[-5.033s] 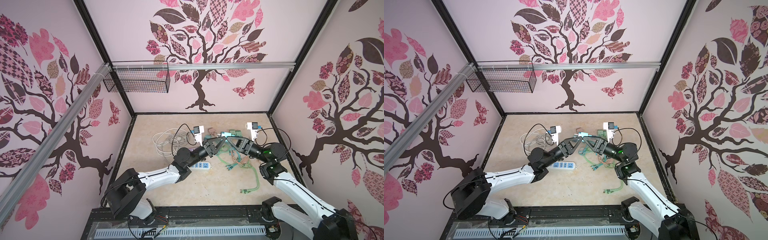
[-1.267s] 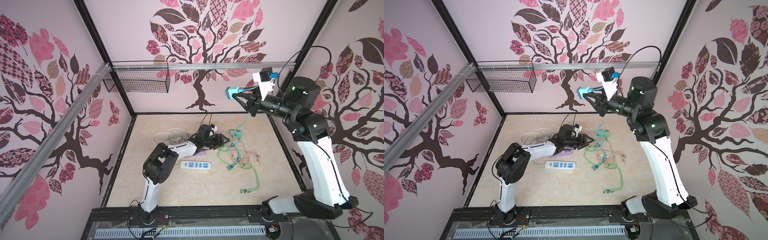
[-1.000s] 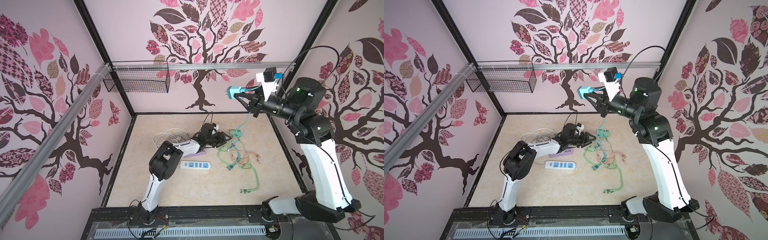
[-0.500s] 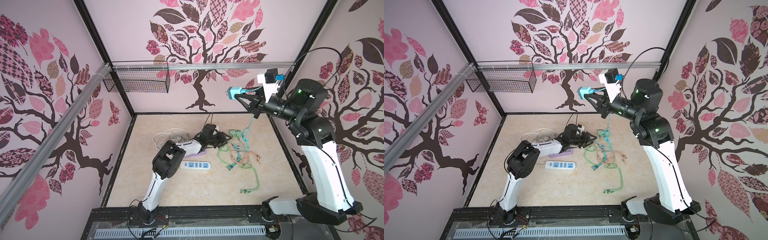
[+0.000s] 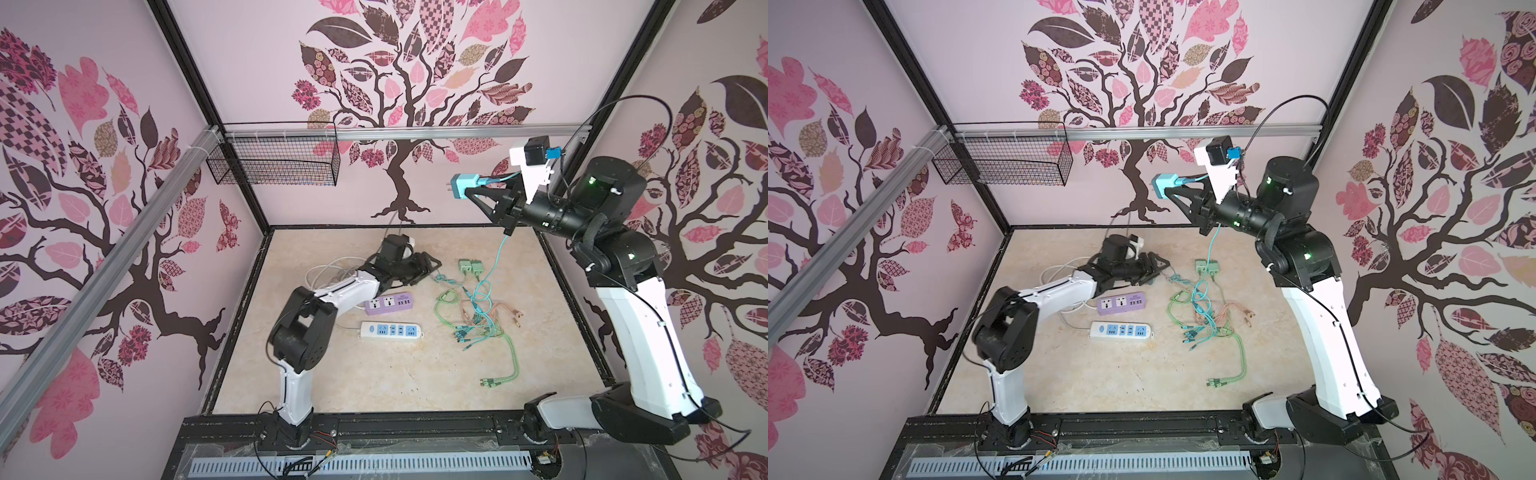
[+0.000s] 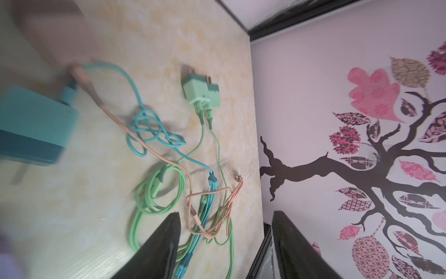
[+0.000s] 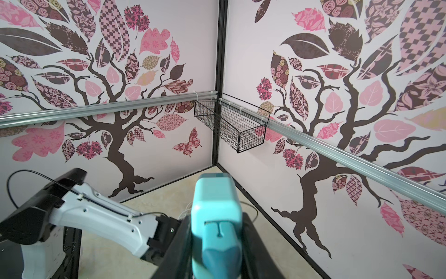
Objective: Insert the plug
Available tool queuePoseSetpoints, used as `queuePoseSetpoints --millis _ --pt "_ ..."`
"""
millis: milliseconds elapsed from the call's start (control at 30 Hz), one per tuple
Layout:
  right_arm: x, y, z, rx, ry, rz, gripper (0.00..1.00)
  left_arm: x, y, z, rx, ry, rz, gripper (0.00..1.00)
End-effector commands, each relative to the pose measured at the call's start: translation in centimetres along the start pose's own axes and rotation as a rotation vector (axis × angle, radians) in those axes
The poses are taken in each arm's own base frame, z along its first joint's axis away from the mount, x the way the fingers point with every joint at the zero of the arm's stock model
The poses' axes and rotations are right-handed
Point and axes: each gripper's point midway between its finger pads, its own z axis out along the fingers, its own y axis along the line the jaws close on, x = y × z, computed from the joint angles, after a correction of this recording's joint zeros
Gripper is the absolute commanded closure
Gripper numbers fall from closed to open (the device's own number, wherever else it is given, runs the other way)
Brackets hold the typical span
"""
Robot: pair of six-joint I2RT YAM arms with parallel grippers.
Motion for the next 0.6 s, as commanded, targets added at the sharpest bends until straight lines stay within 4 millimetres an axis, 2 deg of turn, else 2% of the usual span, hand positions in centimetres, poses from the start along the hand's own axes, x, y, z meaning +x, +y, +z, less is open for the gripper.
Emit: queuePoseSetpoints --millis 0,100,167,233,300,433,500,567 --pt "0.9 -1.7 2.7 -0.016 0.008 0.056 1.00 -1.6 4.7 -5.7 -0.174 -0.054 0.072 0.35" --pt "1.8 -2.7 5.2 -0.052 0.025 0.106 1.00 -2.8 8.1 -11.4 -0.269 -0.136 0.054 0.35" --pt "2.0 -3.1 6.9 -0.081 0.025 0.129 1.00 -3.0 10.4 -14.9 -0.344 -0.178 0.050 0.34" --pt "2.2 -2.8 8.9 -0.107 0.036 0.126 1.00 -2.7 12.3 -18.4 -0.420 -0.202 0.054 0.32" --pt "2.1 -2.0 10.9 -0.129 0.043 0.106 1.00 -2.0 13.9 -20.9 -0.477 -0.211 0.048 0.31" --pt "1.3 -0.7 14.3 -0.200 -0.005 0.110 1.00 -0.7 16.4 -24.3 -0.549 -0.242 0.018 0.29" --pt "1.7 0.0 15.7 -0.252 -0.023 0.137 1.00 0.0 17.1 -25.3 -0.583 -0.246 0.014 0.28" --pt "2.9 1.0 17.0 -0.287 -0.011 0.156 1.00 0.6 17.2 -25.9 -0.601 -0.246 0.015 0.28"
